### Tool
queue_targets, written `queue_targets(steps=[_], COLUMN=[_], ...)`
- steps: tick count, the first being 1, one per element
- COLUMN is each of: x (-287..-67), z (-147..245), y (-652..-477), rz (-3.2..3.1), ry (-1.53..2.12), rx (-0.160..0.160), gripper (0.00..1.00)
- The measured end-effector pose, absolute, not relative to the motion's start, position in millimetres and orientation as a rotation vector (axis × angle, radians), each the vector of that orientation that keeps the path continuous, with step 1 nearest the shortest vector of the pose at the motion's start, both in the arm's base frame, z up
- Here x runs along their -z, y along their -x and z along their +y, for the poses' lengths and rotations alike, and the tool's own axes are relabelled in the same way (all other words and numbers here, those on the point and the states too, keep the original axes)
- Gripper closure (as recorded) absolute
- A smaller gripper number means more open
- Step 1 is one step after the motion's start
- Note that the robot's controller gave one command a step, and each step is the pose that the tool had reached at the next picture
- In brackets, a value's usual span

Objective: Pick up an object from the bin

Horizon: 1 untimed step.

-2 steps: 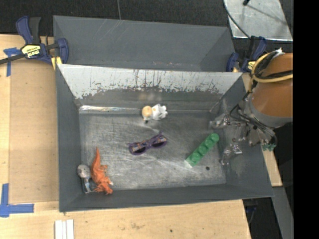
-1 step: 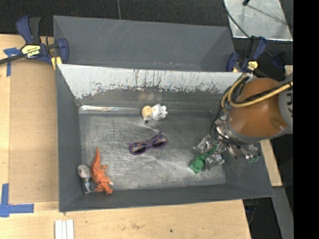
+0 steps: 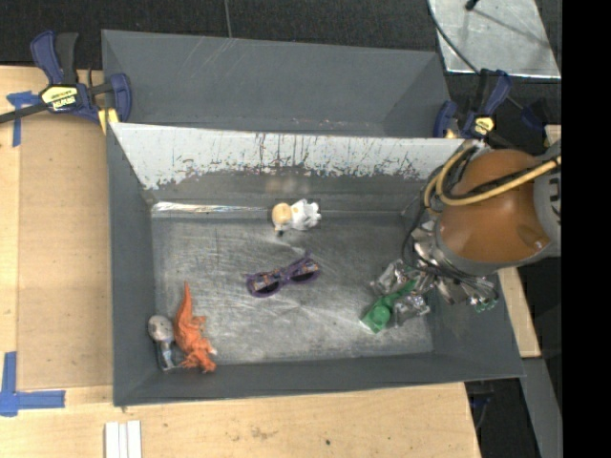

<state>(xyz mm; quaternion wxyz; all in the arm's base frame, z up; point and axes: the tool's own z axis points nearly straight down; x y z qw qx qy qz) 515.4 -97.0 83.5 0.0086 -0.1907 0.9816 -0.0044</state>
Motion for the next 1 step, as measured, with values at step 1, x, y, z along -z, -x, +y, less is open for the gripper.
queue_targets(steps=[1], x=[-222.0], z=[-122.2], y=[-550.0], rz=[3.084], ry=[0.576], rx=[0.002], gripper=[1.0])
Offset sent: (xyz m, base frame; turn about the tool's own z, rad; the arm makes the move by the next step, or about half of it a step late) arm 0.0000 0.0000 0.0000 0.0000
